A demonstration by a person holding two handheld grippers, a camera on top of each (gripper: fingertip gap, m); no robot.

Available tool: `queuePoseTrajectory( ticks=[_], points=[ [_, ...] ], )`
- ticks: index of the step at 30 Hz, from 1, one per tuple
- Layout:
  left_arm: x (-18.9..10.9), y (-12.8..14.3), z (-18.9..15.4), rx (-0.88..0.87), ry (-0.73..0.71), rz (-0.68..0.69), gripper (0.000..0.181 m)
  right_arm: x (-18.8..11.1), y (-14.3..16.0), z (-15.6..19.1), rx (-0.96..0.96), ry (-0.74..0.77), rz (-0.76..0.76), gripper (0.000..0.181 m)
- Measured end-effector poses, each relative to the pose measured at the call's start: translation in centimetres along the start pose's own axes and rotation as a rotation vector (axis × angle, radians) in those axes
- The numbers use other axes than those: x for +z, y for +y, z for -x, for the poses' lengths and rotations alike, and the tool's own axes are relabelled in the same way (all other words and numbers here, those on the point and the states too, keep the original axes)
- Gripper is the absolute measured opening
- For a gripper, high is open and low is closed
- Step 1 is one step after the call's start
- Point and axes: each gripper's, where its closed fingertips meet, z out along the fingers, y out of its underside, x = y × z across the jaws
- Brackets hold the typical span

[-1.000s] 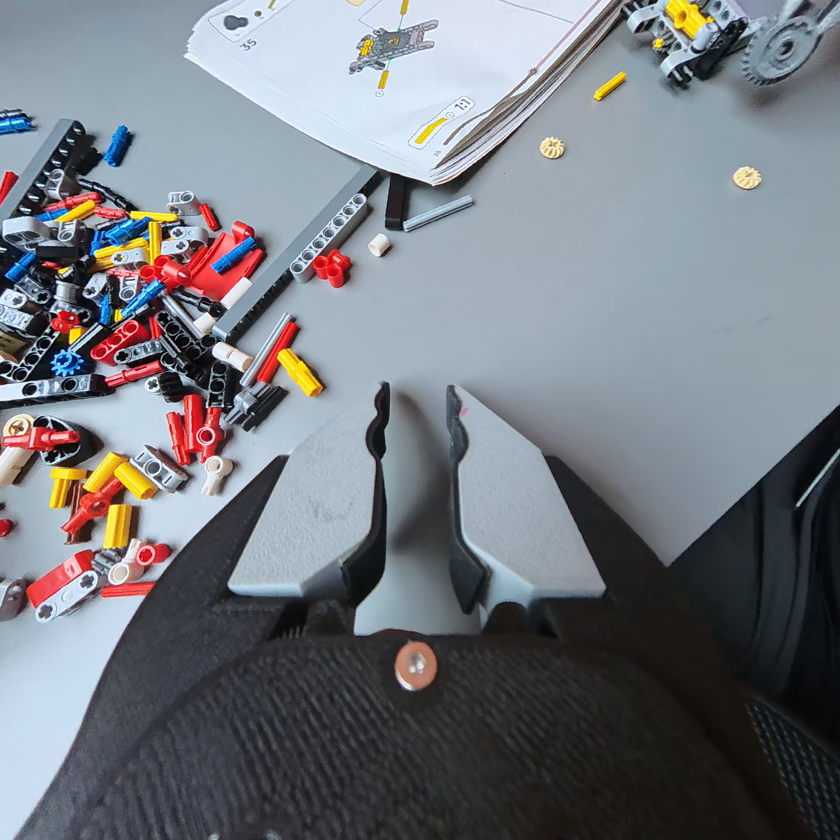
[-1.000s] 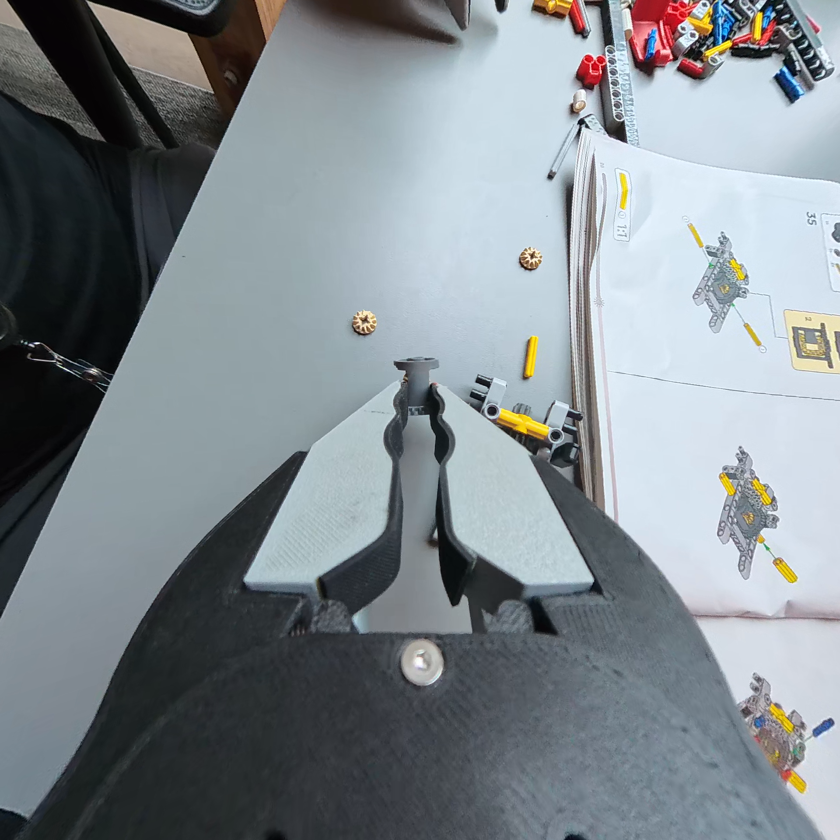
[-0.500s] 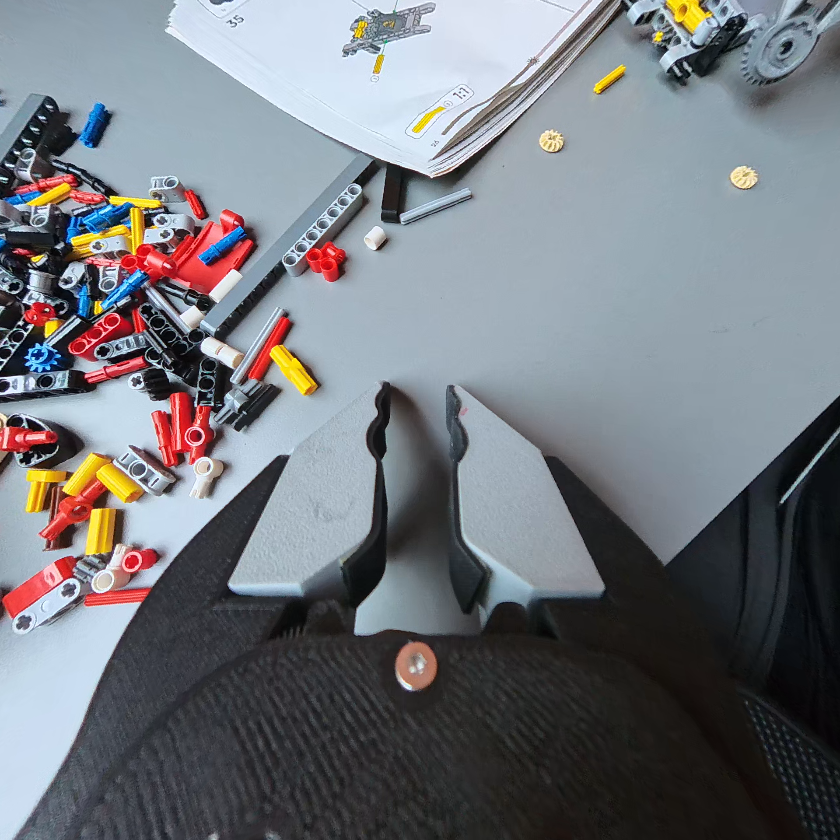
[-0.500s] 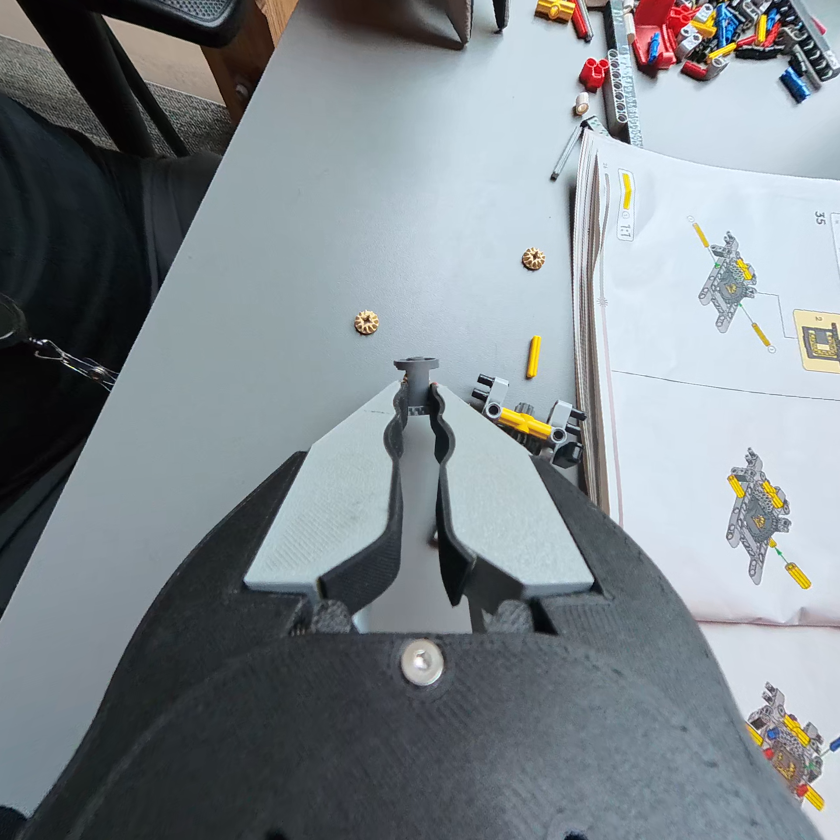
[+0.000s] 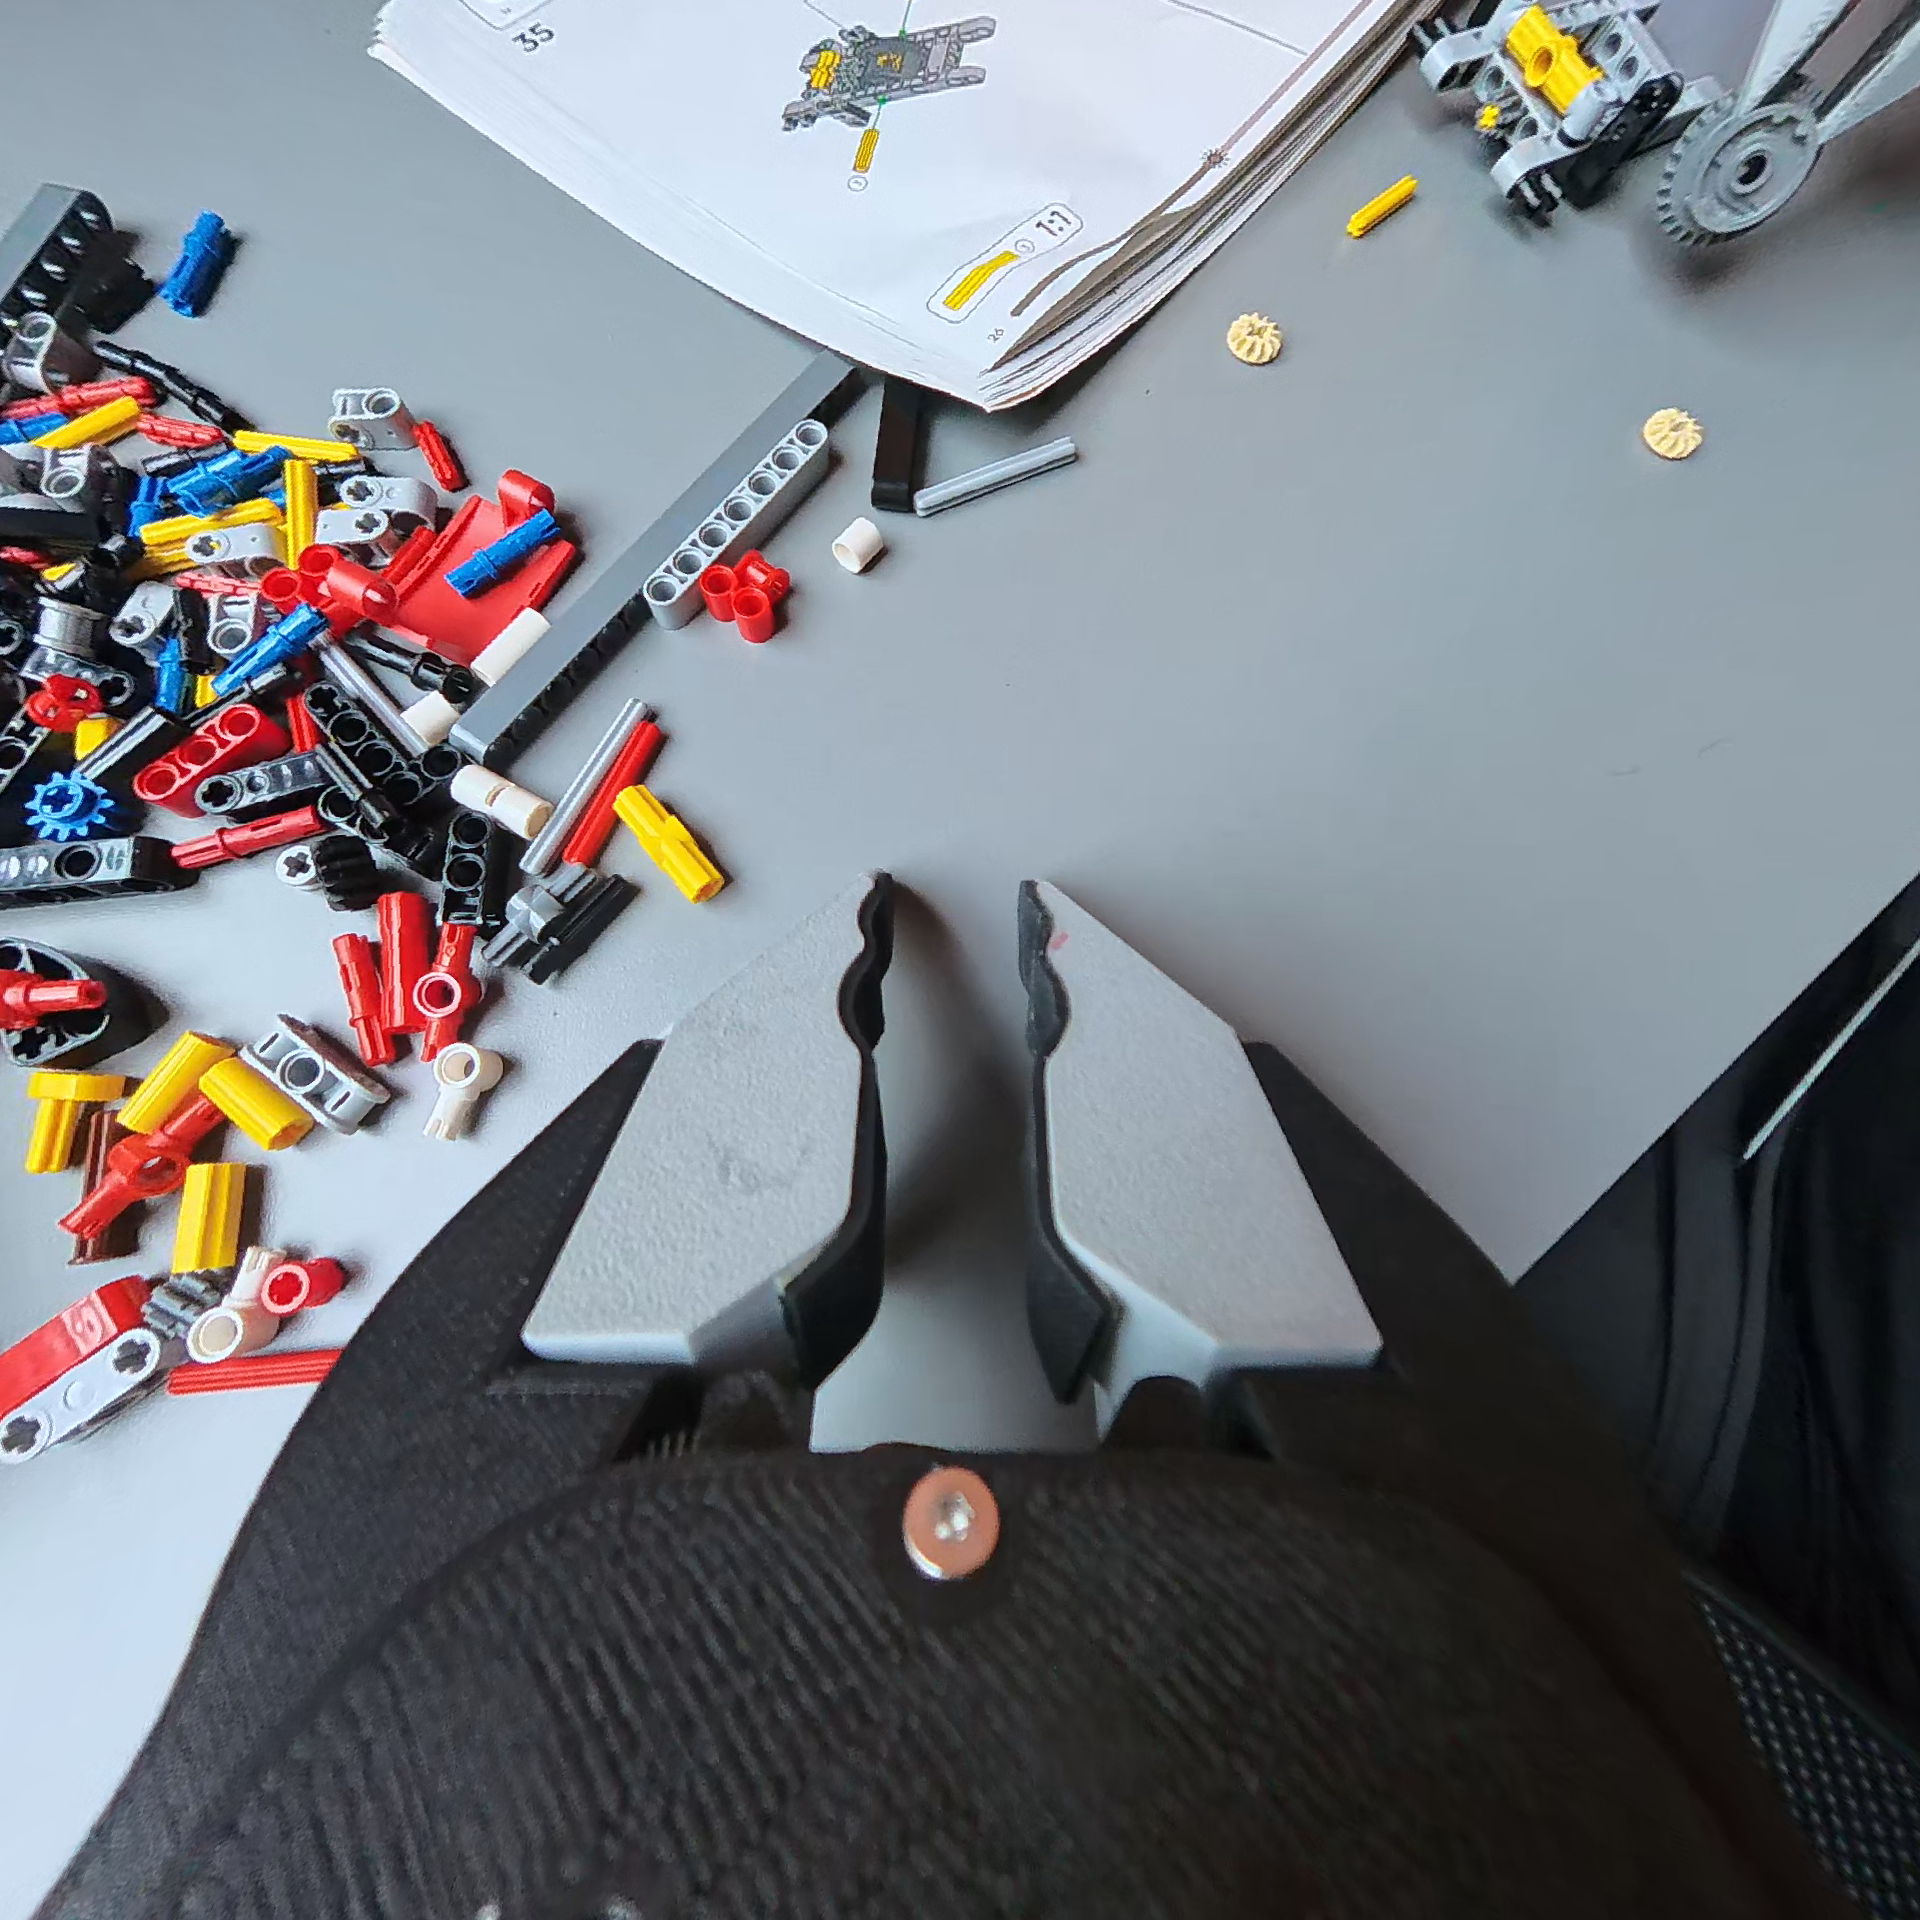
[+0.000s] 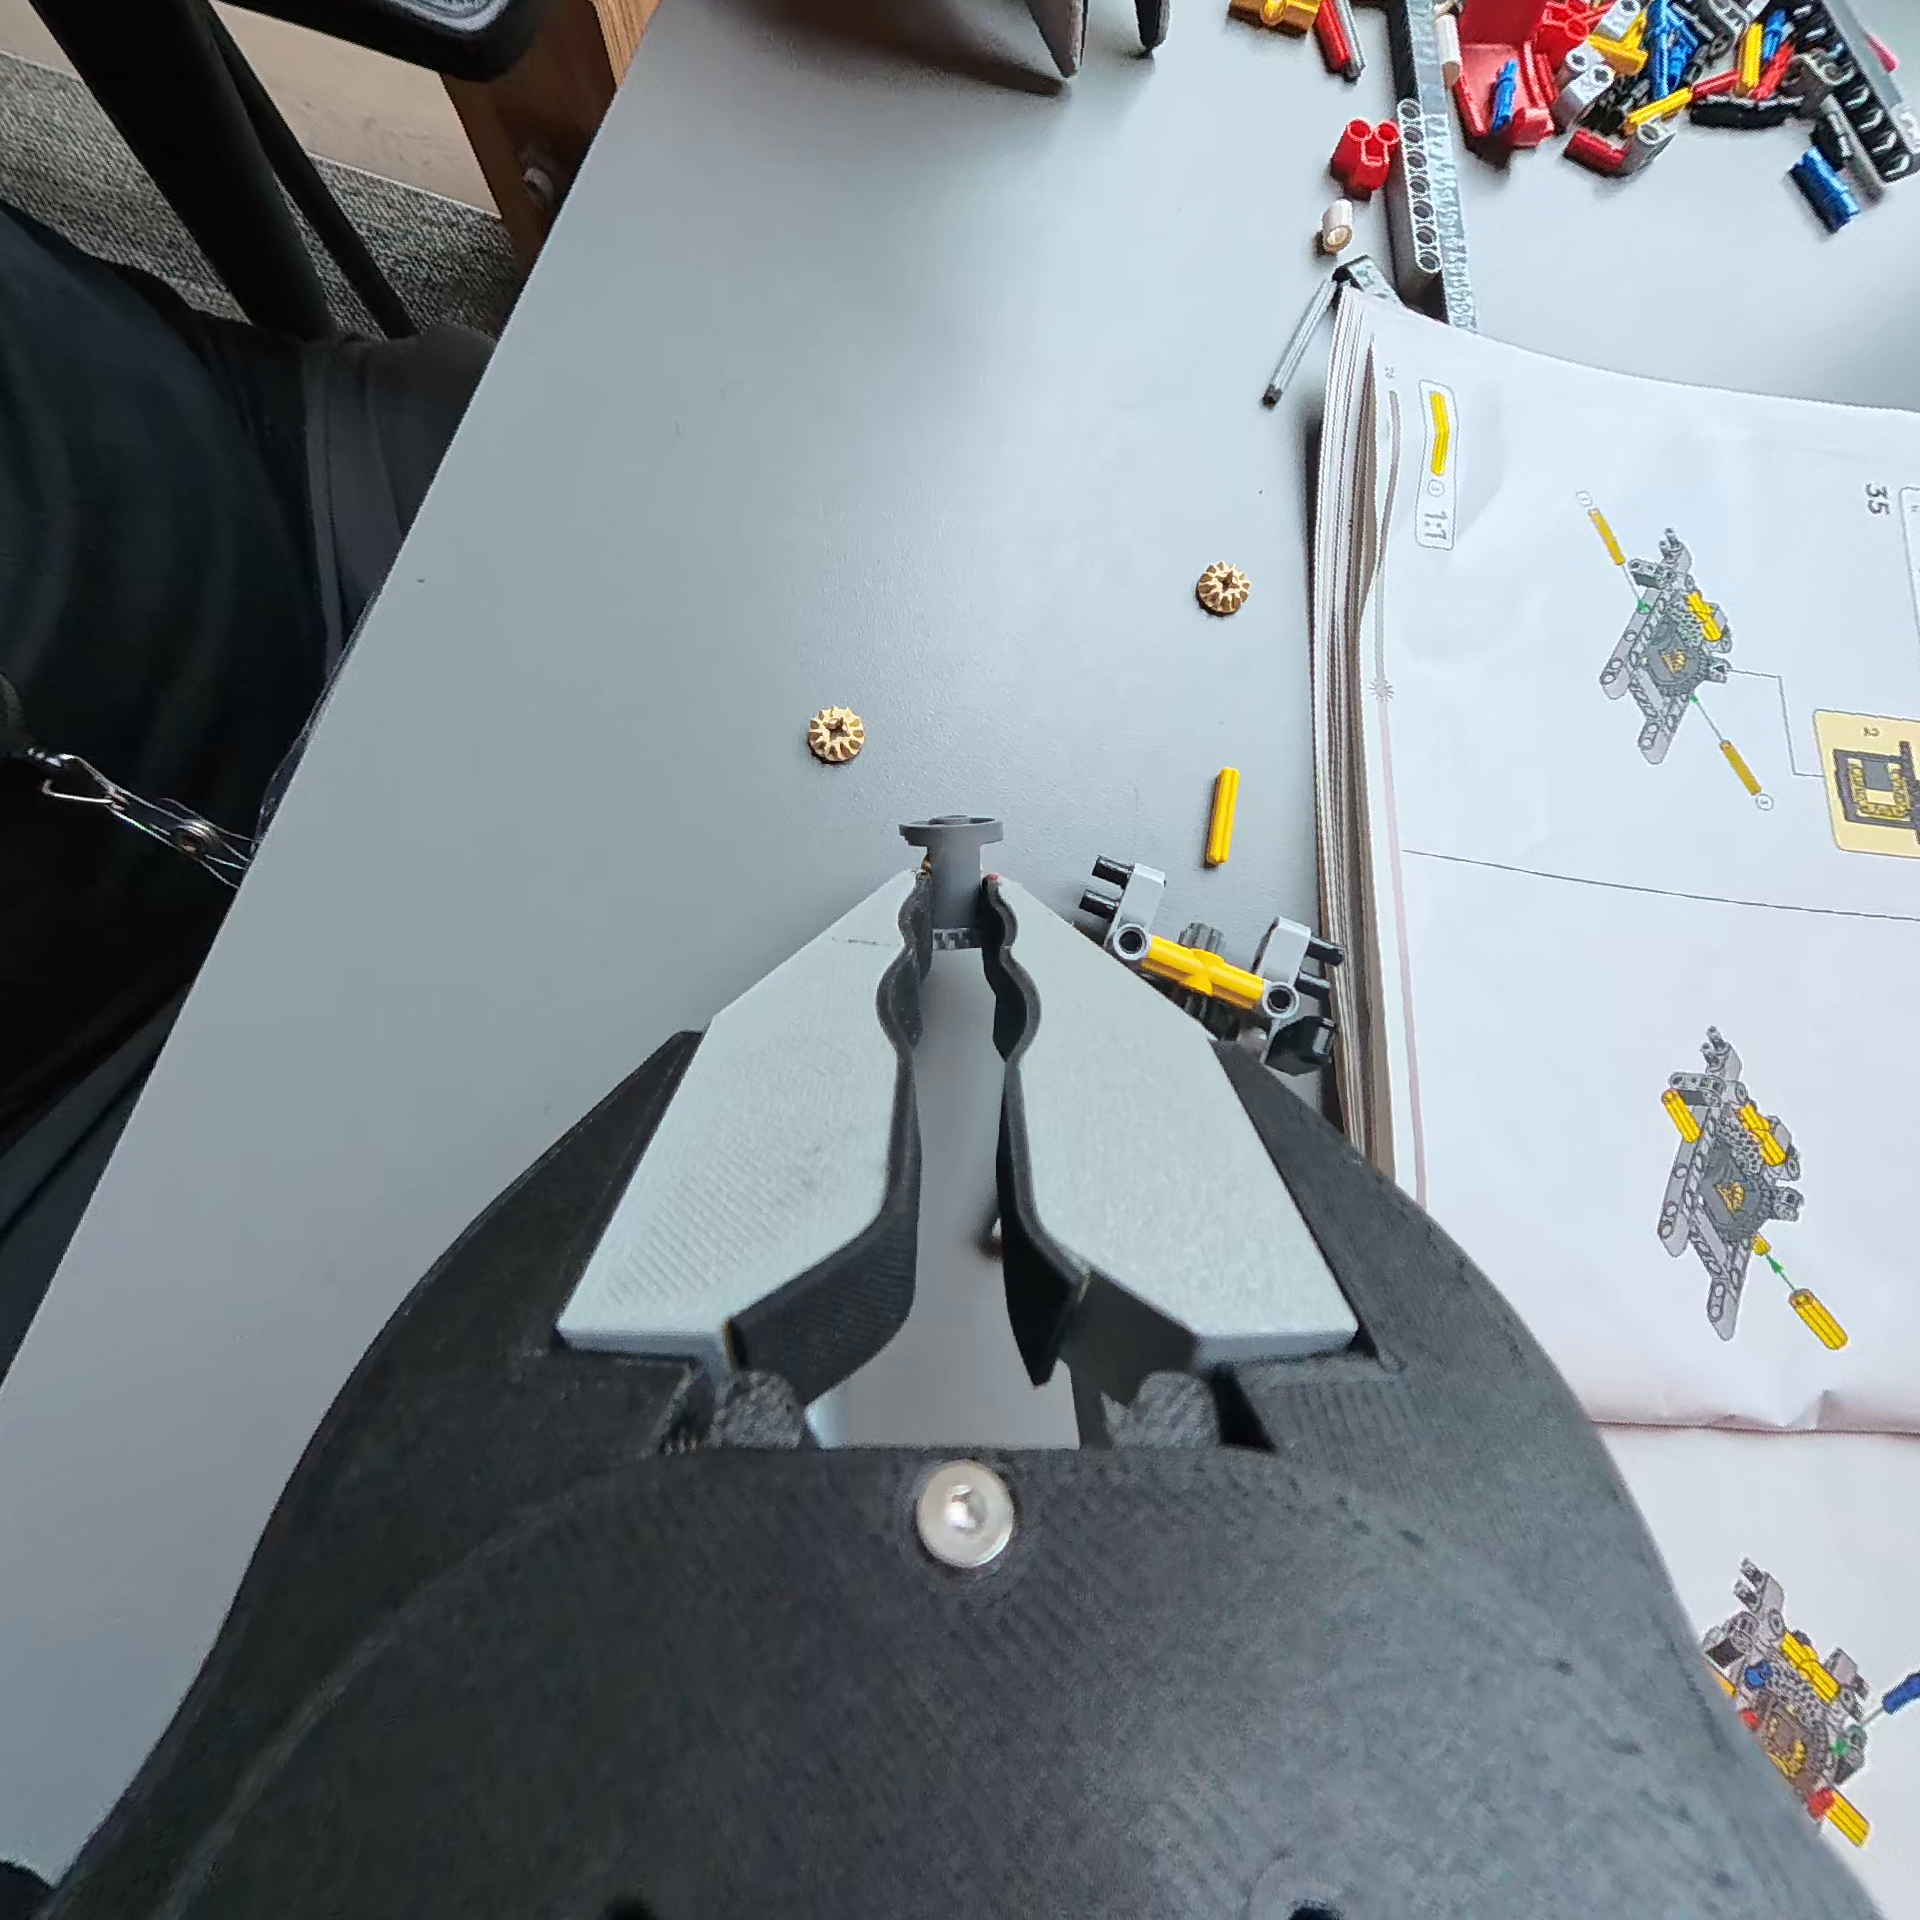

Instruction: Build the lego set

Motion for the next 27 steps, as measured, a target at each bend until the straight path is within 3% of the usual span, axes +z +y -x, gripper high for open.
queuePoseTrajectory(
  ticks=[27],
  points=[
    [0.01, -0.02, 0.01, -0.008, 0.006, -0.001, 0.020, 0.19, 0.06, 0.12, -0.009, 0.002, 0.014, 0.006]
  ],
)
